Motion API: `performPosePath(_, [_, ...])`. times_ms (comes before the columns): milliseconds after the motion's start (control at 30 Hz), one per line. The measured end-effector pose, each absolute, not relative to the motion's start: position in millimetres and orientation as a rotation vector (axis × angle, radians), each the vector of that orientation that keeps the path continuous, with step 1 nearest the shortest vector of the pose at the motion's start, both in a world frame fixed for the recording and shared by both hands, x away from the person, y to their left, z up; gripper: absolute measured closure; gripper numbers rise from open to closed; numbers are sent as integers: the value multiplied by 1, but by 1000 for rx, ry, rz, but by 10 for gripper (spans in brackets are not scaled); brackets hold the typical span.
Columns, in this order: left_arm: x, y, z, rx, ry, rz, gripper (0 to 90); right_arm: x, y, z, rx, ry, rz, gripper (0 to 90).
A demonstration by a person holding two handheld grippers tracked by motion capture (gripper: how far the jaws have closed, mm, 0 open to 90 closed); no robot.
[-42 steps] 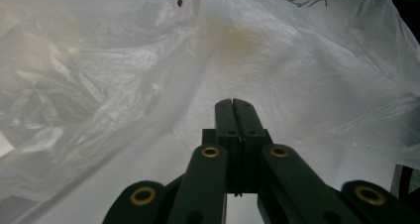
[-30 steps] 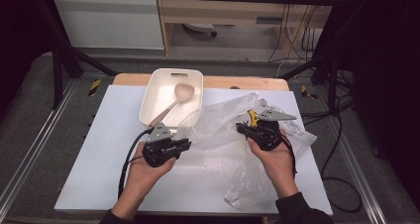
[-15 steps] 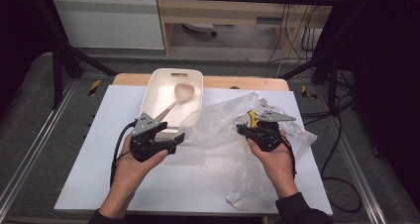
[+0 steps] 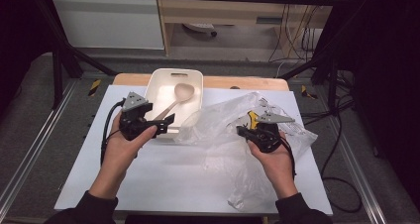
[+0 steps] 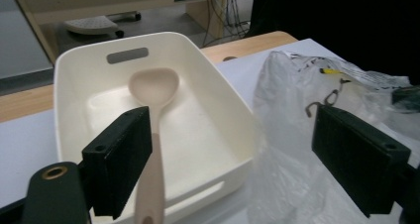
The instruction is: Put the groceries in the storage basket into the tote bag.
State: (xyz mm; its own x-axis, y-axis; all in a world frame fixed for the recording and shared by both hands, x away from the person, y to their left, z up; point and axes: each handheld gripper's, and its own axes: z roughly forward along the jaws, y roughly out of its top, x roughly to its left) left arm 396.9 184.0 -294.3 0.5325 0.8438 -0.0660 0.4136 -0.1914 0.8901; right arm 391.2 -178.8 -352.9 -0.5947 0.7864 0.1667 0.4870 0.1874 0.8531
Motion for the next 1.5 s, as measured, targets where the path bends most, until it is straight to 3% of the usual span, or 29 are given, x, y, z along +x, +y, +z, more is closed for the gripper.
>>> performPosePath(667, [440,195,-304,1882,1166,548,188,390,-180,-352,1188,2157,1383,900])
performPosePath(1500, [477,185,-351,2032,1269,468,408,392,-187,-353,1200,2155,1382,900])
